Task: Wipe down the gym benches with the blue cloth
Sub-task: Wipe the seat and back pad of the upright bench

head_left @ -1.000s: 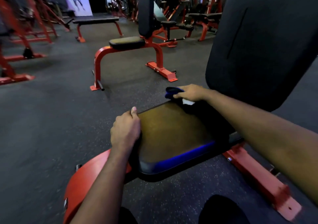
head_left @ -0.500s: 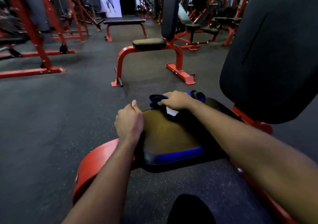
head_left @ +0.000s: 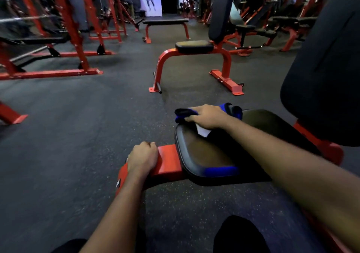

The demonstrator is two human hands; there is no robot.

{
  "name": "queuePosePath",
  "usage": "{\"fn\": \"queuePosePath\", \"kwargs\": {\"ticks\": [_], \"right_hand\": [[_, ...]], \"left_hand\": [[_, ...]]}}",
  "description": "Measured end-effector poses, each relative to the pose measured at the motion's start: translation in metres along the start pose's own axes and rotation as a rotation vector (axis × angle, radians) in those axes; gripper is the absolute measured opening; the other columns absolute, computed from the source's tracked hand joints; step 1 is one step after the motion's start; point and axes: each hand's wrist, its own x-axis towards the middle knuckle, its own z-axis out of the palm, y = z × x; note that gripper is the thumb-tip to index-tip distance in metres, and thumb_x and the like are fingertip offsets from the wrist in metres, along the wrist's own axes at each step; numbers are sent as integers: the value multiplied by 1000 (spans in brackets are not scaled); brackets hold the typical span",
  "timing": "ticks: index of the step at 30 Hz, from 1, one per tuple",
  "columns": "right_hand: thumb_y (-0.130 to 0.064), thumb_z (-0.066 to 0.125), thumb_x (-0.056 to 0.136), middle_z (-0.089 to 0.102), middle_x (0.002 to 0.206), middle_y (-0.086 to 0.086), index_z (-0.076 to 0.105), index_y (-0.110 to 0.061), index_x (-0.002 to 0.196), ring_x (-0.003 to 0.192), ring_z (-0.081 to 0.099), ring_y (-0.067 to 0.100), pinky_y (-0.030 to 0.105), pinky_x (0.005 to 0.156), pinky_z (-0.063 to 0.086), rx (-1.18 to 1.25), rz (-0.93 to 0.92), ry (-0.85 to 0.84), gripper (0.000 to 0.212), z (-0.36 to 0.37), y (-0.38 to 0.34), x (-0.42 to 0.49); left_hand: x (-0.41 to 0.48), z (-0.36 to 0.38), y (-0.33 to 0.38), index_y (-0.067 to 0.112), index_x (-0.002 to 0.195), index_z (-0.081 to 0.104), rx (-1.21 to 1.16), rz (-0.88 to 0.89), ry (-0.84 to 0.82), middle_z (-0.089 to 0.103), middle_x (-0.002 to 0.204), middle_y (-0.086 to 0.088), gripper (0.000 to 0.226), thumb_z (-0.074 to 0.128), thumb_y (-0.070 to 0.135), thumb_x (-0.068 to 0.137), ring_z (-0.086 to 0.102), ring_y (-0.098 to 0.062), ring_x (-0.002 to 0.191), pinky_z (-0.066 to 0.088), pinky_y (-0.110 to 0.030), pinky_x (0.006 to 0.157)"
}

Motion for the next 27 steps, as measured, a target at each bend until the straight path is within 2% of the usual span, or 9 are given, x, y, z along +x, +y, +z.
{"fn": "queuePosePath", "kwargs": {"ticks": [2,5,7,10,13,18,21,24,27], "right_hand": [[-58,52,91,61,134,2,54,-49,131,124,54,26,35,96,41,38,53,-30,42,-9,19,-2],[-60,52,89,58,136,9,60,-33,128,123,53,31,35,90,38,-69,232,-42,48,-11,23,13],[-59,52,87,57,136,11,62,-28,125,123,52,32,36,92,38,-119,228,-46,50,-7,4,20],[-56,53,88,61,130,11,66,-32,118,122,54,31,36,94,38,-110,132,-28,40,2,-18,19],[-54,55,87,66,121,6,67,-37,110,116,57,29,35,89,40,-59,52,-11,30,5,-22,12],[-45,61,86,68,118,-7,66,-41,115,115,58,17,35,97,43,60,-112,-30,29,10,-30,1],[-50,58,80,63,124,-12,66,-36,116,125,50,13,43,110,31,-61,-337,-48,39,23,-42,-12],[-42,61,86,58,132,-12,66,-29,122,135,36,9,44,116,10,-167,-535,-79,39,32,-44,-33],[-51,58,81,58,131,-14,65,-35,121,134,38,9,48,114,11,-107,-450,-64,43,28,-40,-27]], "left_hand": [[2,0,2,-1,112,64,15,17,-21,59,124,-29,43,34,28,99,56,-43,114,43,-42,94],[1,-1,3,-2,114,62,45,57,-46,57,128,-27,43,31,25,101,53,-41,118,40,-41,96],[4,0,0,-3,117,61,33,71,-60,56,129,-27,45,31,27,103,52,-41,120,39,-41,97],[12,-1,-15,1,116,63,-25,103,-85,58,127,-28,48,33,35,104,53,-41,118,40,-41,94],[18,0,-27,3,102,68,-76,131,-76,63,117,-28,45,37,36,102,57,-42,110,43,-41,87],[19,1,-27,6,99,68,-65,97,-54,64,116,-23,47,36,40,97,59,-39,106,46,-42,86],[16,0,-26,8,100,68,-40,74,-25,64,115,-22,43,35,36,94,59,-39,104,46,-42,86],[16,0,-26,9,101,67,-36,62,-46,63,117,-21,46,32,37,92,58,-39,105,46,-43,86],[15,0,-26,7,104,66,-44,61,-42,62,119,-22,50,30,39,91,57,-39,107,46,-44,88]]}}
